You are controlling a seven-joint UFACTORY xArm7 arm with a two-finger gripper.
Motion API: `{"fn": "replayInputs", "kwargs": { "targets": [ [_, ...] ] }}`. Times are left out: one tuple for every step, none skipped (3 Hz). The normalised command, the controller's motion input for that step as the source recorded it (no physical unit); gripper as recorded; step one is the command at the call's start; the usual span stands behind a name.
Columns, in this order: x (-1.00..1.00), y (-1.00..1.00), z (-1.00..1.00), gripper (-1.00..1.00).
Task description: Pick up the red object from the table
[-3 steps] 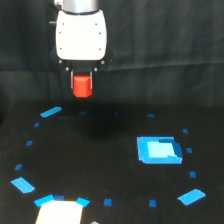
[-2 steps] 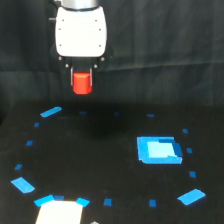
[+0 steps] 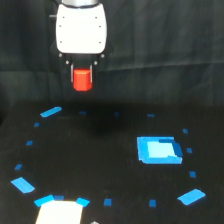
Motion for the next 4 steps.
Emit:
{"fn": "replayInputs", "kwargs": {
  "targets": [
    [-0.01,0.06,-0.01,-1.0],
    [-0.1,-0.04,-0.09,-1.0],
    [0.11,0.33,0.21,-1.0],
    [0.17,0.16,-0.3,-1.0]
  ]
}}
